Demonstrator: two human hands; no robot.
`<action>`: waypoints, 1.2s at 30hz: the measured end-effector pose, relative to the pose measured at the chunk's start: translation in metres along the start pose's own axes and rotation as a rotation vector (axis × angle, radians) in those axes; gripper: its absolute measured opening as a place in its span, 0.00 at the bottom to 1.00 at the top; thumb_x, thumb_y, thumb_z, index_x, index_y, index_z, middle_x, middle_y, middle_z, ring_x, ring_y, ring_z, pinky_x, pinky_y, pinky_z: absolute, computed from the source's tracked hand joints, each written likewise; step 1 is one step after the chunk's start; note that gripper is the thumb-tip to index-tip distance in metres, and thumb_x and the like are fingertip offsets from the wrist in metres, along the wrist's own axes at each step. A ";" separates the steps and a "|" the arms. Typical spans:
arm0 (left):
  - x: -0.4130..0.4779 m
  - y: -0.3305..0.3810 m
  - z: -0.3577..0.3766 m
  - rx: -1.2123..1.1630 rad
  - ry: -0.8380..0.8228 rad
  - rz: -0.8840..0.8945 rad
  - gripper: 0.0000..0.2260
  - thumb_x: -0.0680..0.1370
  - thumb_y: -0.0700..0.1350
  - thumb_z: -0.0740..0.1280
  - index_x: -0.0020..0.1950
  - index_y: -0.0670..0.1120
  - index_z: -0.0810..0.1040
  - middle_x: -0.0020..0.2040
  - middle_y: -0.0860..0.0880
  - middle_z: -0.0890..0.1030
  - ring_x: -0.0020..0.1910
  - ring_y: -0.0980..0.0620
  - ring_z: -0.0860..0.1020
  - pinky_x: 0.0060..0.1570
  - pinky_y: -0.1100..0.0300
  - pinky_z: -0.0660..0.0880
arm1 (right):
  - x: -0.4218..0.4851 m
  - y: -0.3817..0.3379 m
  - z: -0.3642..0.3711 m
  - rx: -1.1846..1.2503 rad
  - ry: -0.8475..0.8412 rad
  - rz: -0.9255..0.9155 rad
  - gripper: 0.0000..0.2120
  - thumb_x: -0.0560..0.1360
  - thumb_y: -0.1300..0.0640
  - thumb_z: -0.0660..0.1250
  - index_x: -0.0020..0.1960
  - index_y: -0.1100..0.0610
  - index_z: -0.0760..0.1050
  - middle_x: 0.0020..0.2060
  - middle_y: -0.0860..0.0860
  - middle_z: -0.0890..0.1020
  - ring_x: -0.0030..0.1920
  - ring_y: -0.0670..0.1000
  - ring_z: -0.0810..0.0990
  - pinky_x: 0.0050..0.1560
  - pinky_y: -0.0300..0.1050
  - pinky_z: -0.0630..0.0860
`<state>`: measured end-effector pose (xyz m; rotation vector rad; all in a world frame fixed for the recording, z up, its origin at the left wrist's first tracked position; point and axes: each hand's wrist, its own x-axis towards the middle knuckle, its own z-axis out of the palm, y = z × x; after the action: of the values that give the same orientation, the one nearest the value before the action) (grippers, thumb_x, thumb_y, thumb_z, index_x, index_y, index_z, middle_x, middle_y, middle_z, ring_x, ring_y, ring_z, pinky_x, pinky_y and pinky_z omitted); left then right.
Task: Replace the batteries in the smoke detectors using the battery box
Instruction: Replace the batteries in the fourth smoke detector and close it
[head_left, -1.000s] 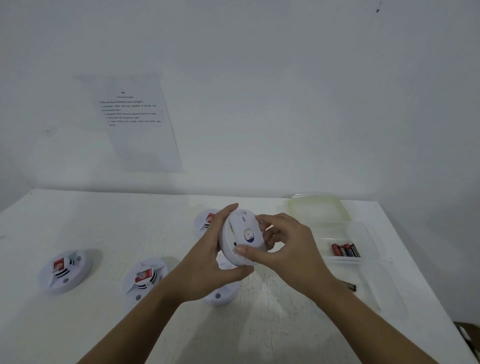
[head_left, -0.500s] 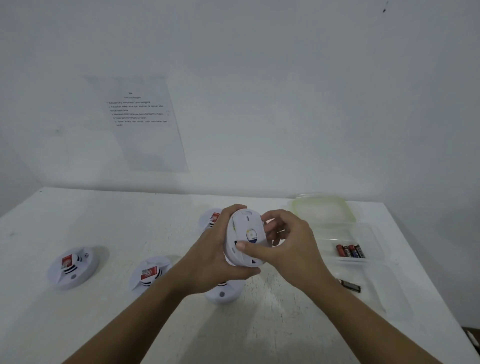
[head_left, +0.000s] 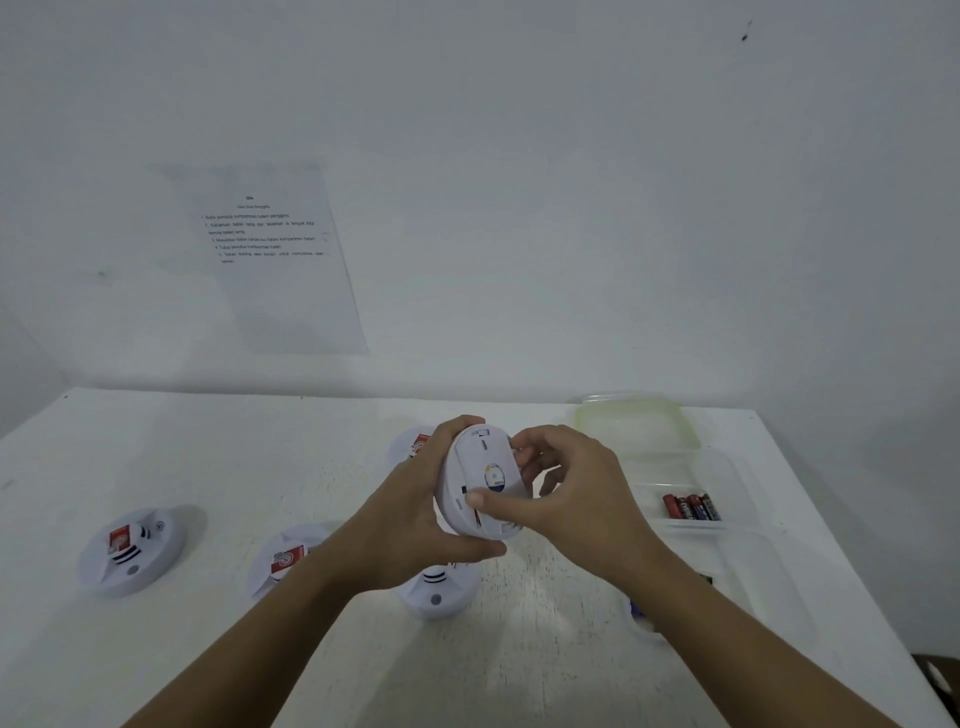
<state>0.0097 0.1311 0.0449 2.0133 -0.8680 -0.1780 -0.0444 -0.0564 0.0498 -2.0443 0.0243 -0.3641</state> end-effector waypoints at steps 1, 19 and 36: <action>0.000 0.000 0.000 0.001 0.002 -0.001 0.41 0.67 0.47 0.82 0.74 0.52 0.63 0.66 0.58 0.73 0.65 0.57 0.73 0.61 0.65 0.76 | 0.000 0.000 0.000 -0.005 -0.009 0.006 0.25 0.59 0.41 0.83 0.50 0.49 0.80 0.44 0.43 0.82 0.43 0.44 0.81 0.37 0.33 0.75; -0.024 -0.016 -0.016 -0.233 0.133 -0.096 0.41 0.65 0.38 0.82 0.71 0.55 0.65 0.63 0.63 0.75 0.66 0.57 0.75 0.56 0.60 0.80 | 0.008 0.021 -0.018 0.297 0.035 0.111 0.24 0.72 0.58 0.76 0.64 0.43 0.75 0.48 0.48 0.80 0.43 0.51 0.83 0.46 0.48 0.84; -0.037 -0.040 -0.003 -0.275 0.115 -0.204 0.44 0.64 0.40 0.83 0.74 0.56 0.64 0.66 0.61 0.75 0.67 0.53 0.75 0.59 0.53 0.80 | 0.017 0.080 0.005 -0.250 -0.334 0.057 0.20 0.64 0.50 0.80 0.49 0.49 0.71 0.47 0.47 0.79 0.47 0.50 0.80 0.48 0.47 0.82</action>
<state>0.0037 0.1708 0.0079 1.8299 -0.5338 -0.2778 -0.0160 -0.0940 -0.0174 -2.3231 -0.0802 0.0209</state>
